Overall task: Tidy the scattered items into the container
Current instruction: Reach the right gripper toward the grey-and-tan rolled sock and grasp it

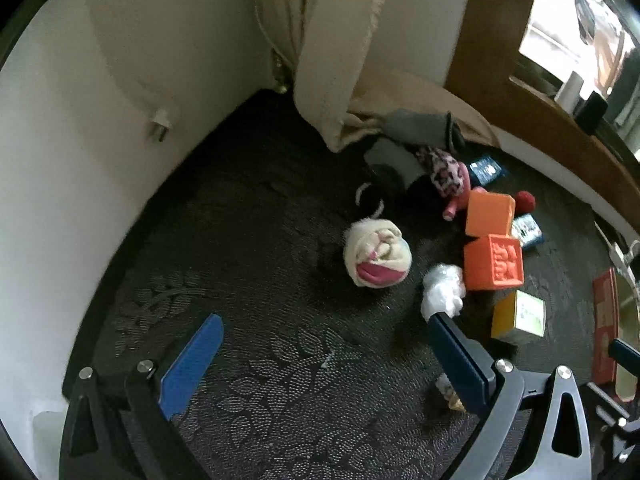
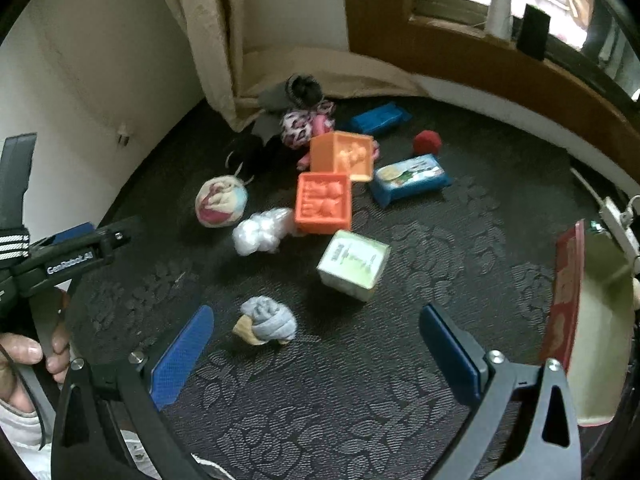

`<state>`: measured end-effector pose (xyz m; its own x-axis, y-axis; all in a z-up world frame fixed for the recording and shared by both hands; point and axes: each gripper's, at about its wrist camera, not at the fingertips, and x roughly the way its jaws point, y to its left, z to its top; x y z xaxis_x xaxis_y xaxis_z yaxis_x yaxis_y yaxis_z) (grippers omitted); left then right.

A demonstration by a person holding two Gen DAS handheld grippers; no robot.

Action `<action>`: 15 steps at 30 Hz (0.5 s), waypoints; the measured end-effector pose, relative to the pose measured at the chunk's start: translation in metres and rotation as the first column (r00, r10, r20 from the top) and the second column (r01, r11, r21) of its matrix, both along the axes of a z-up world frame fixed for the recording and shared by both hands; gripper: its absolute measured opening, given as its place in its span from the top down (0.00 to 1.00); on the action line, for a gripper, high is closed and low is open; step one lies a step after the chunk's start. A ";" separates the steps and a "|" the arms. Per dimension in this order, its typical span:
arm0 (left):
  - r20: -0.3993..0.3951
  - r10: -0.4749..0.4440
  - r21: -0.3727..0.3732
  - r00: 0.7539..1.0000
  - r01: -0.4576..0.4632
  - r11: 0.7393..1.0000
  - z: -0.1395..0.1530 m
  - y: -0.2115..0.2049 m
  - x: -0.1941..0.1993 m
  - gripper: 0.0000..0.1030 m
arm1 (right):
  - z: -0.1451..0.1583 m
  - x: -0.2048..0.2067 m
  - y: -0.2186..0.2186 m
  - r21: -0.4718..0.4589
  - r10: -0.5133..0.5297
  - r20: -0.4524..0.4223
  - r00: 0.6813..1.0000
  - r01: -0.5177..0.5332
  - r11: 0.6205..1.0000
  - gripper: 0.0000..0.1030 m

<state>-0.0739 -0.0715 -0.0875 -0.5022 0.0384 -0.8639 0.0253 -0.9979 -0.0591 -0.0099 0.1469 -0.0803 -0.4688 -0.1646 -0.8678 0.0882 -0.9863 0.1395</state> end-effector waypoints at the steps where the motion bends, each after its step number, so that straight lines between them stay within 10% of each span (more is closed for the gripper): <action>1: 0.009 -0.011 0.006 1.000 0.011 1.000 -0.002 0.002 -0.001 0.00 | -0.003 -0.001 -0.002 -0.006 0.010 0.014 1.000 -0.010 1.000 0.00; 15: 0.085 -0.098 0.003 0.992 0.099 0.995 -0.030 0.016 -0.018 0.00 | -0.059 -0.013 -0.033 -0.072 0.107 0.184 0.977 -0.095 0.993 0.12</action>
<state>-0.0920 -0.0552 -0.1179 -0.4210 0.0825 -0.9033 -0.0682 -0.9959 -0.0592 -0.0230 0.1139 -0.1389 -0.2770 -0.2593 -0.9252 0.1537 -0.9625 0.2237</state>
